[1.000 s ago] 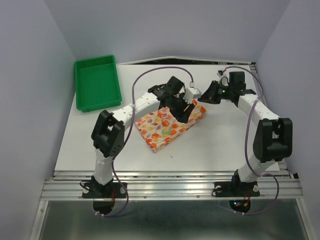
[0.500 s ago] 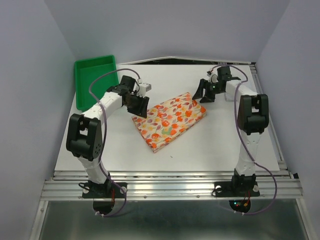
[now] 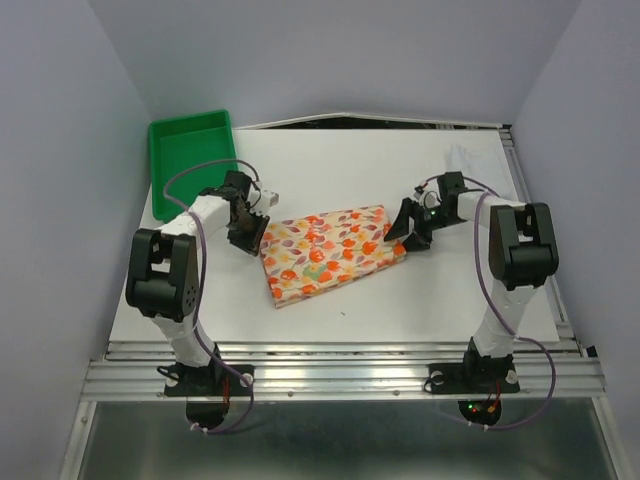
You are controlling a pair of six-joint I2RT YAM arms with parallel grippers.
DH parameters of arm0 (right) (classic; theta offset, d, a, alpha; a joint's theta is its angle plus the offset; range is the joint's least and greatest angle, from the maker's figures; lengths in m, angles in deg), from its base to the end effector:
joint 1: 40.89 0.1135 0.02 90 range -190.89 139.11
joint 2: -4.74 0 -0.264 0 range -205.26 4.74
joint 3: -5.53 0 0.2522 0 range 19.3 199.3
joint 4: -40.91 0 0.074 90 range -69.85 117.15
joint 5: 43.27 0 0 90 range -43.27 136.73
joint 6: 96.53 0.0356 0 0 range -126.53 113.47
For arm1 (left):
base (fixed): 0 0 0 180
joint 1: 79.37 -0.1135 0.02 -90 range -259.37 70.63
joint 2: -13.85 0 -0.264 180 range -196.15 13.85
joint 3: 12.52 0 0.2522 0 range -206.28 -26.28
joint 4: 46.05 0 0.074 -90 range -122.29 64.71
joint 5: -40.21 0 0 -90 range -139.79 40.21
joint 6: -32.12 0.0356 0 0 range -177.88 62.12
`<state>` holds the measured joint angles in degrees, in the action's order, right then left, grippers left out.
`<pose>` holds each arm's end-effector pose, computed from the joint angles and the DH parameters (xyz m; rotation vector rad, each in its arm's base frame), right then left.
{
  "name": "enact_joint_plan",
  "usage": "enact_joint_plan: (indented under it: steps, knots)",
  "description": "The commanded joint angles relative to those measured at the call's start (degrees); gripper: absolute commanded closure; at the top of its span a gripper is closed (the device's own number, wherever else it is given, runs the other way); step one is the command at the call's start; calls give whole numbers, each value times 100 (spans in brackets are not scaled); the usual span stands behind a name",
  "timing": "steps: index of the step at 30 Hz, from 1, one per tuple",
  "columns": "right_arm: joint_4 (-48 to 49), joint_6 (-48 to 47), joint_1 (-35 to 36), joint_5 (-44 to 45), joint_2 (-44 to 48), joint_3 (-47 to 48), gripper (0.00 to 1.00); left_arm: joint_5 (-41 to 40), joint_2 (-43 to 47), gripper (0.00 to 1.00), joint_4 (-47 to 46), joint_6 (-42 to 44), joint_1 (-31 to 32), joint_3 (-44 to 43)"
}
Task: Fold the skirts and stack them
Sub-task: Fold the skirt
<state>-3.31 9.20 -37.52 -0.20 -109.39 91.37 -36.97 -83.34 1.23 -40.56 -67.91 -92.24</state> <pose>0.3774 0.0483 0.1411 0.1124 2.7281 1.2357 0.3316 -0.0753 0.2014 0.7309 2.5777 -0.2699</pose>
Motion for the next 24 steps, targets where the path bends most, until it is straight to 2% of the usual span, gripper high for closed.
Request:
enact_joint_plan:
  steps: [1, 4, 6, 9, 12, 14, 15, 16, 17, 19, 20, 22, 24]
  knots:
    - [128, 185, -12, -359, 496, -727, 27, -8, -291, 67, -179, 9, 40, -58]
    - [-135, 28, -12, -474, 751, -1063, 26, -25, -722, 69, -258, -53, 49, -312]
    - [-581, -385, -12, -387, 900, -1108, 20, 115, -1020, 69, -284, -123, 84, -611]
    - [-1059, -825, -179, 52, 1137, -827, 15, 239, -1425, 69, -319, -185, 285, -1173]
    - [-1391, -1498, -643, 535, 1471, -477, 0, 195, -1941, 69, -346, -159, 584, -2015]
    - [-1602, -1940, -829, 914, 1551, -143, 0, 168, -2312, 69, -302, -159, 699, -2560]
    - [-1830, -2281, -899, 932, 1551, 242, 0, 177, -2766, 69, -189, -124, 795, -3215]
    - [-1876, -2328, -978, 1123, 1534, 455, 0, 142, -3014, 69, -101, -89, 848, -3605]
    - [-1885, -2502, -979, 1212, 1516, 639, 0, 151, -3565, 68, 109, -10, 901, -4522]
    - [-1841, -2583, -979, 1301, 1438, 1209, 0, 273, -4130, 66, 339, 226, 1006, -5555]
    - [-1780, -2549, -979, 1336, 1280, 1387, 0, 335, -4403, 64, 496, 245, 1016, -6561]
    - [-1622, -2496, -979, 1214, 1025, 1912, 0, 353, -4940, 59, 498, 202, 998, -7341]
    - [-1534, -2364, -979, 1108, 500, 2257, 0, 274, -4872, 56, 200, 105, 972, -7616]
